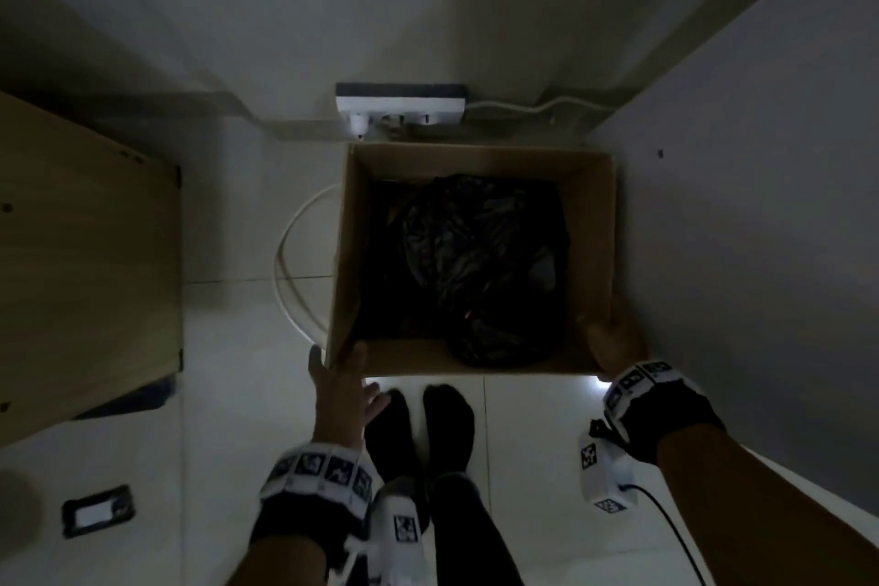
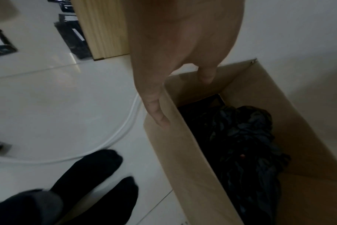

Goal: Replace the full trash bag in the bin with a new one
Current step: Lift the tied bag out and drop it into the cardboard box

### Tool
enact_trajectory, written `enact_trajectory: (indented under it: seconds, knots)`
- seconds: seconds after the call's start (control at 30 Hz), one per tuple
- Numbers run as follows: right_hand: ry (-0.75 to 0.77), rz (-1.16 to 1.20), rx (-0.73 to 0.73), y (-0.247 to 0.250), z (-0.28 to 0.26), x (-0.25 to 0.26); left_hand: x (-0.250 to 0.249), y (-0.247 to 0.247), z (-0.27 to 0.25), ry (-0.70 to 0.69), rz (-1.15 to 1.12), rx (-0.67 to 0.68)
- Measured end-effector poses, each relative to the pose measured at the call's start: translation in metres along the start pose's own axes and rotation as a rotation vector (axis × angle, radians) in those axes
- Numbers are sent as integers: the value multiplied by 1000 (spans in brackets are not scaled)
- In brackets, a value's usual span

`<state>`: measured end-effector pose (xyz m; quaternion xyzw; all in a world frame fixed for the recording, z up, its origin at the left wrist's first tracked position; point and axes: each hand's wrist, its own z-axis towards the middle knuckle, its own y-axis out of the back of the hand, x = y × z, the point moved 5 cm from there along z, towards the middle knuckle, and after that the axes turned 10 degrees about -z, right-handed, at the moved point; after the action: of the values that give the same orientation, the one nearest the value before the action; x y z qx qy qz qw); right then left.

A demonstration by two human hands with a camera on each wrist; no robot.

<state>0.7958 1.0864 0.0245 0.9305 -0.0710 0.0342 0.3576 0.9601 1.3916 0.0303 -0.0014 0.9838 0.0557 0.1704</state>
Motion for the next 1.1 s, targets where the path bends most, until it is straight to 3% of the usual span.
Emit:
enact_trajectory:
  seconds: [0.17, 0.37, 0.53, 0.67, 0.77, 0.97, 1.1]
  knots:
    - [11, -44, 31, -13, -7, -7, -25, 3, 34, -53, 181, -58]
    - [74, -51, 100, -22, -15, -9, -26, 22, 34, -119, 378, -44]
    - [119, 109, 184, -47, -38, 9, -30, 58, 35, -140, 363, -131]
    - [245, 157, 145, -52, -38, 44, -55, 73, 50, -175, 289, -76]
    - [250, 200, 139, -51, -27, 58, -63, 72, 57, -183, 277, -13]
    - [292, 0, 184, -40, -42, 45, -42, 86, 49, -174, 284, 49]
    - [289, -135, 194, -33, -98, 12, -14, 108, 2, -228, 593, 24]
